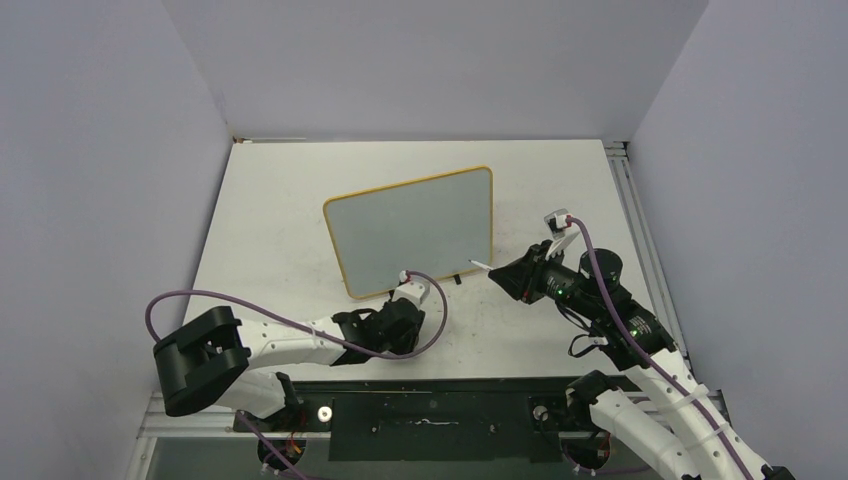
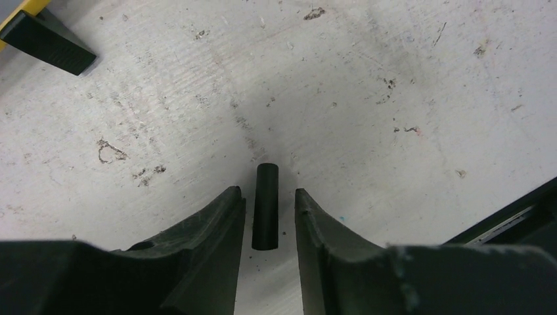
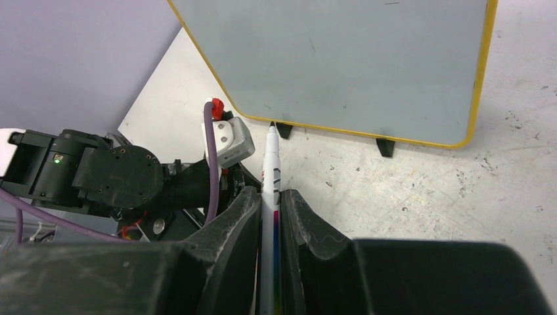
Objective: Write a sentence on the whiteboard
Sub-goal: Place the pen cap at the center of the board.
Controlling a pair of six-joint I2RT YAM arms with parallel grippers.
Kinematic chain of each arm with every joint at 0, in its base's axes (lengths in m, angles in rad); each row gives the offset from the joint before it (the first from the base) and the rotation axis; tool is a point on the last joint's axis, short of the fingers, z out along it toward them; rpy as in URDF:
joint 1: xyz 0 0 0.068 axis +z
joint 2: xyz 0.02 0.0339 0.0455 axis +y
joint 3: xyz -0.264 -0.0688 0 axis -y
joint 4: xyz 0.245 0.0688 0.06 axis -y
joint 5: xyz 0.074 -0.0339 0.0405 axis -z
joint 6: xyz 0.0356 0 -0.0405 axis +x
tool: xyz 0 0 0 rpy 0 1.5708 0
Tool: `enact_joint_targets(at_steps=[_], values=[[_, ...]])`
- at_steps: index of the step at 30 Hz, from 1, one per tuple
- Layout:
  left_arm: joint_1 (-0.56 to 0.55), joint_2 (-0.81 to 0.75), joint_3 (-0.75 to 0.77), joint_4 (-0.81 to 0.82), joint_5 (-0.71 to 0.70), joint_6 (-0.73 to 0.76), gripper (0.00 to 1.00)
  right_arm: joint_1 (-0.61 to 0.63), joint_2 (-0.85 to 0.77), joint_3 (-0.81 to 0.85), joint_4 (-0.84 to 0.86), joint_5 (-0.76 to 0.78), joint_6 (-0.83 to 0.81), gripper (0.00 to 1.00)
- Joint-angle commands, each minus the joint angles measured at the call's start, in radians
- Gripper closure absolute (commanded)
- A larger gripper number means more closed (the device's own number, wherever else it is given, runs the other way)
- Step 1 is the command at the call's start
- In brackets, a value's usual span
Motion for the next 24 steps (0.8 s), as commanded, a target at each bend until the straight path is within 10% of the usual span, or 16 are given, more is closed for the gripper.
enact_joint_targets(at_steps=[1,24], values=[[-0.002,0.012,0.041,0.041,-0.016,-0.016,0.65,-0.003,-0.012,-0.006,0.048,0.023,-0.004,0.95],[0.008,-0.259,0.096,-0.081,0.019,0.071,0.42,-0.004,-0.043,-0.011,0.034,0.079,-0.009,0.95]])
